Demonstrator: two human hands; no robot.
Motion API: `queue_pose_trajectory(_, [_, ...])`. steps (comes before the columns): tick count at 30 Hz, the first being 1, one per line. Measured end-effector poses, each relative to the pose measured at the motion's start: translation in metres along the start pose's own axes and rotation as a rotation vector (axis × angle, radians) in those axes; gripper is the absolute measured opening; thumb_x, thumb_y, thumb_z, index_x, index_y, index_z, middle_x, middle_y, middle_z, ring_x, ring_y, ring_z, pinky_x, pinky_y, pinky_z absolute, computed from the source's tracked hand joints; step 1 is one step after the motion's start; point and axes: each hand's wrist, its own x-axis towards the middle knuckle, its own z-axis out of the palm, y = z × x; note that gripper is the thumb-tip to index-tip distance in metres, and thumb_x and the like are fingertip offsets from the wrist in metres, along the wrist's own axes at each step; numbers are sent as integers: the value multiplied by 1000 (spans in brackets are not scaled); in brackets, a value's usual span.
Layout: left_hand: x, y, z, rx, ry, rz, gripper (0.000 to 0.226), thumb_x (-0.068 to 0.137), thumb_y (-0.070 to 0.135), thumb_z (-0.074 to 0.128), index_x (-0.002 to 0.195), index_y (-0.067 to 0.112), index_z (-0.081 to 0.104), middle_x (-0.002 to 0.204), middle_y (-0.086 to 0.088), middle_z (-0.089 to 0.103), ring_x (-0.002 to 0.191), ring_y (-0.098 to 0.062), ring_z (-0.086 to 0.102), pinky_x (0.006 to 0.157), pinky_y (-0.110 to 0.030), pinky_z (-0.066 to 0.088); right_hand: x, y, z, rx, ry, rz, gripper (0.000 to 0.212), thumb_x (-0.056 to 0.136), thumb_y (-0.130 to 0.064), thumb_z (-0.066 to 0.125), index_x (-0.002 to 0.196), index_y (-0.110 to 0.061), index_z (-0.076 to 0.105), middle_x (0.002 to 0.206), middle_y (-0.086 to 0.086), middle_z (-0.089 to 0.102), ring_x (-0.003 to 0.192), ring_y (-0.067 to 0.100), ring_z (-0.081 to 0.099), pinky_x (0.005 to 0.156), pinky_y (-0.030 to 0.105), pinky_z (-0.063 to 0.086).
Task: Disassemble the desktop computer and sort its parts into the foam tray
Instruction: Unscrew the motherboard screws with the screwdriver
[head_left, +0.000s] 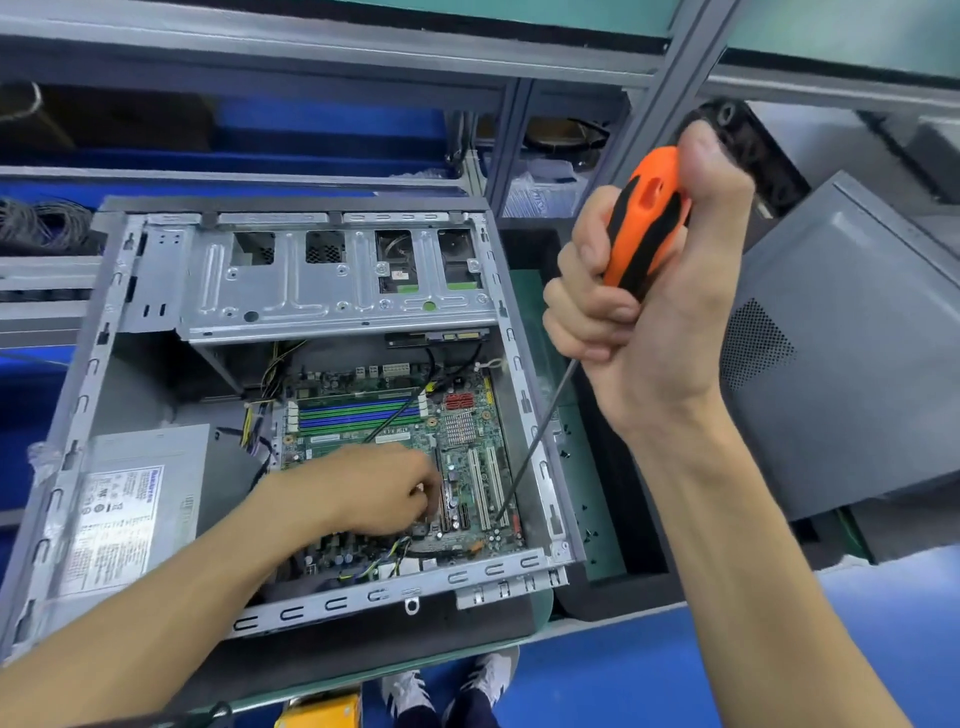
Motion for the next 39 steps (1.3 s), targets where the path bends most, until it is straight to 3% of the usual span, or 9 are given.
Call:
queue_pose_trajectory(1, [0,-1,2,81,42,-2,12,94,35,50,95,34,61,88,15,60,80,-10,58,71,-30,44,-1,2,0,-4,-1,9,57,95,-59,27,59,-17,42,43,-8,20,35,11,12,42,15,16])
queue_pose_trajectory(5, [7,5,7,143,60,63,39,79,71,62,83,32,58,77,17,60,69,-4,54,62,-28,41,-1,6,-2,17,-15,12,57,95,-57,25,60,-16,41,43,-8,19,35,11,11,42,15,16])
queue_pose_trajectory(7, [10,11,8,113,-52,74,40,76,66,69,97,32,68,82,16,65,74,-9,60,63,-27,42,-2,6,-3,46,-34,17,56,94,-57,25,60,-15,39,44,-7,17,36,11,10,42,15,15])
queue_pose_trajectory(10, [14,17,11,94,-175,75,31,82,49,74,100,24,72,63,15,55,71,-15,59,59,-26,39,-3,9,-2,86,-66,26,57,94,-57,25,60,-14,40,42,-7,19,35,10,10,42,14,15])
queue_pose_trajectory(14, [10,10,10,-12,-116,91,14,87,38,69,85,24,66,64,15,54,64,-9,53,58,-25,40,-7,14,1,112,-74,45,57,92,-56,27,57,-13,40,41,-7,20,35,10,9,42,15,14])
queue_pose_trajectory(19, [2,-4,1,-7,47,-2,23,88,38,57,73,22,51,66,8,52,61,-11,47,54,-26,38,-9,13,3,156,-97,66,57,89,-56,27,54,-14,41,40,-8,20,35,8,9,44,13,15])
queue_pose_trajectory(25, [2,-7,2,57,-107,-154,11,91,29,64,83,25,57,88,6,60,85,-19,59,70,-27,47,-14,25,10,210,-171,83,53,83,-58,38,54,-14,42,40,-8,22,35,6,10,46,12,15])
queue_pose_trajectory(31, [3,-6,0,31,-112,-173,13,92,28,65,83,26,56,89,5,60,86,-19,59,70,-29,47,-21,39,14,185,-229,118,52,75,-64,61,55,-18,46,41,-10,23,36,6,11,46,14,12])
queue_pose_trajectory(39, [6,-9,3,23,-118,-183,24,91,30,67,74,28,49,79,11,53,84,-17,57,67,-28,42,-27,36,17,176,-237,123,55,73,-69,63,54,-19,47,40,-12,26,35,6,13,46,13,14])
